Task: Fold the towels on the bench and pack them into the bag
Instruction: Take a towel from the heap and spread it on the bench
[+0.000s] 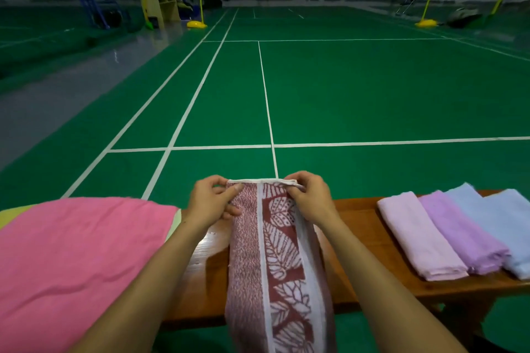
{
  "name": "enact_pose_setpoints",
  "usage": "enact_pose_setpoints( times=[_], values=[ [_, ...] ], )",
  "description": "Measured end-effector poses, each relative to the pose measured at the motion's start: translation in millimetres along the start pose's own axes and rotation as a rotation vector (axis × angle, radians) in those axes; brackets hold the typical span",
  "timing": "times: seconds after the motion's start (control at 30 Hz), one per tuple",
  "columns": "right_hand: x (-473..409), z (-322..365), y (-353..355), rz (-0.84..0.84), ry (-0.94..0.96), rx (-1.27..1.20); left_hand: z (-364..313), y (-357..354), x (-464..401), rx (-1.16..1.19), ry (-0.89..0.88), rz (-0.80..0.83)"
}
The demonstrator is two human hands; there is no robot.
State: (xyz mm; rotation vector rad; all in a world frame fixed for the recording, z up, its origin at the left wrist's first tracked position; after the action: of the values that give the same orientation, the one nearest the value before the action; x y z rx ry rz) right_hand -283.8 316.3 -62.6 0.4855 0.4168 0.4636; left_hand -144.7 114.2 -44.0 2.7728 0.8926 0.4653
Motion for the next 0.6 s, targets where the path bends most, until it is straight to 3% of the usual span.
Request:
enact_pose_setpoints(
  times=[0.13,0.23,0.33,0.6],
  values=[
    [-9.3,-13.3,-13.7,-0.079,-0.024,0.036,15.3,-1.8,-22.7,-0.052,-0.006,0.003],
    [-4.5,-16.0,-15.3,-0.045,-0.073,0.179,19.7,0.8,-20.4,-0.296,-0.066,-0.015],
    [13.9,-10.8,-12.4,0.02,-0.033,0.18,18.5,4.0,-2.5,-0.329,-0.132,0.054],
    [120.9,10.4,11.7,0.296,-0.046,-0.109,42.9,9.7,75.7,-0.462,-0.275,0.315]
  ],
)
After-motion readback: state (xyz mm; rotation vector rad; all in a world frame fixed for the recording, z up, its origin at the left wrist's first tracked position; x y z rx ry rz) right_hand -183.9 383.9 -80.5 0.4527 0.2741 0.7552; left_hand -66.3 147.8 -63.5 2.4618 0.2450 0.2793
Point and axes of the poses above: each hand's wrist, its own x-axis away from the middle knuckle, its own y-axis out of the back of the hand, z = x × y, the point moved 3 cm from there along -x, towards the middle knuckle, and after that the axes turned 11 degrees about y, right-handed, at the moved point
